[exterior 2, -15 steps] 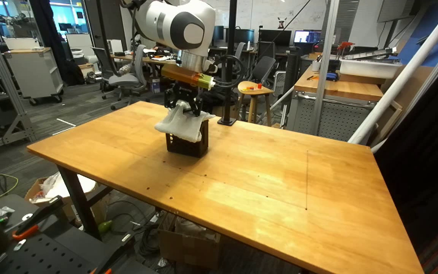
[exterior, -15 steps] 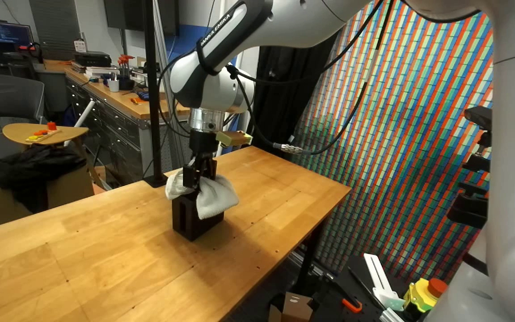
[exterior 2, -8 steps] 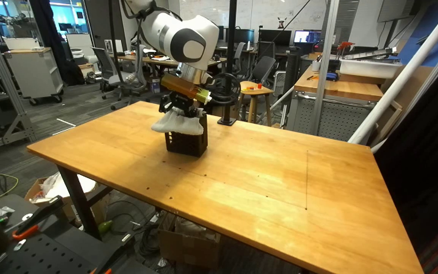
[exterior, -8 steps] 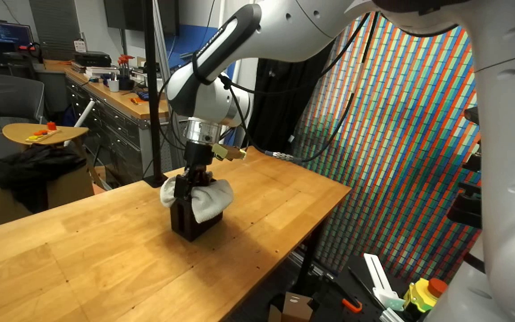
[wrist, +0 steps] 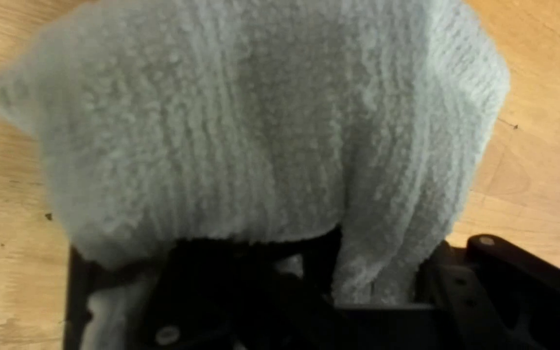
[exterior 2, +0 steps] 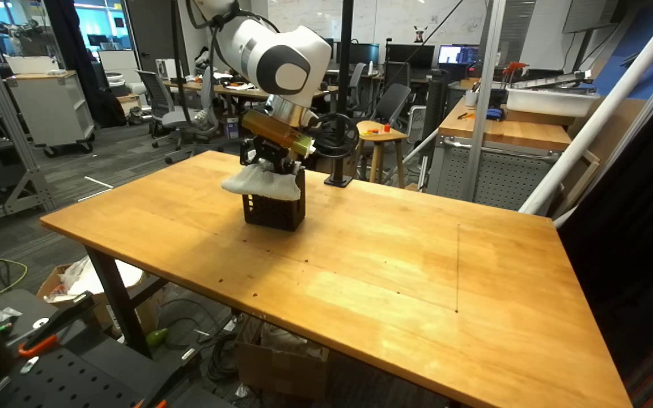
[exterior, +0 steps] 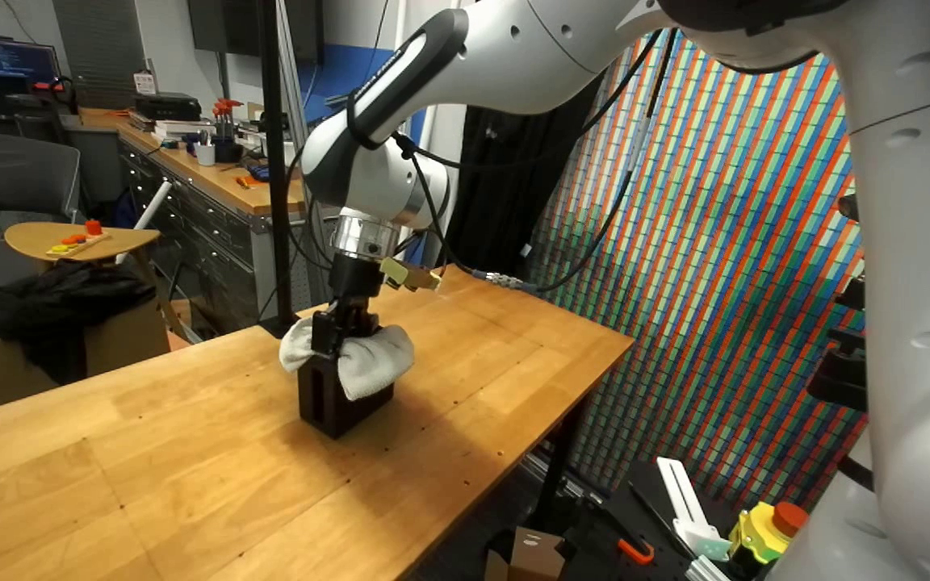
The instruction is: Put the white towel in the black object
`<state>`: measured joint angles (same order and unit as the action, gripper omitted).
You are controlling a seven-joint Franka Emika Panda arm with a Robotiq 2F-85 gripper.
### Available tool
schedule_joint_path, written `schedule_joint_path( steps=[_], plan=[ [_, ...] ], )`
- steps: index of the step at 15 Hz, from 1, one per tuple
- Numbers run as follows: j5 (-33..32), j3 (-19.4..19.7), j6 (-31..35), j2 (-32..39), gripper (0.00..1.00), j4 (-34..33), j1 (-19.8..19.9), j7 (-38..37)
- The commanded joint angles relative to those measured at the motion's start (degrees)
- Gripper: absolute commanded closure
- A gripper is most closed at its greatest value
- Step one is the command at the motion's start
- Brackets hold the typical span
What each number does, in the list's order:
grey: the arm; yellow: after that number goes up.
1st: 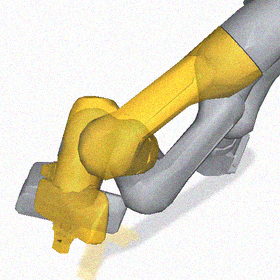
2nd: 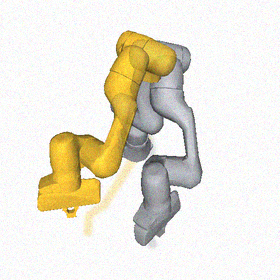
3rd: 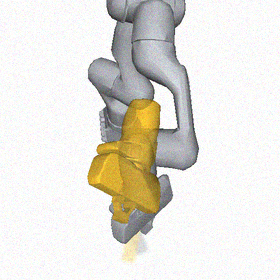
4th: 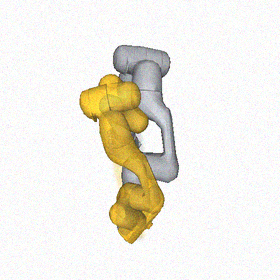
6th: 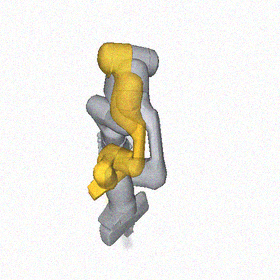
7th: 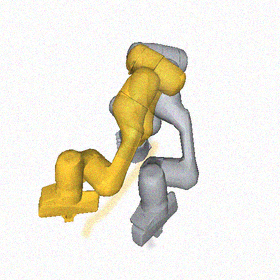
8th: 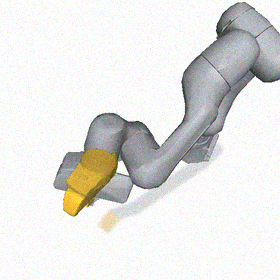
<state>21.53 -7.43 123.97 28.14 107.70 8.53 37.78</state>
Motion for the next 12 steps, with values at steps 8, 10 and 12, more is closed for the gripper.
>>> schedule_joint_path(
  steps=[8,10,12],
  plan=[
    [-10.39,4.46,-3.73,-7.93,0.04,-0.03,-0.67,-6.53],
    [-11.67,4.8,-3.88,-8.76,0.06,-0.15,-0.74,-7.18],
    [-12.97,5.12,-4.0,-9.25,0.31,-0.61,-0.89,-7.98]
  ],
)
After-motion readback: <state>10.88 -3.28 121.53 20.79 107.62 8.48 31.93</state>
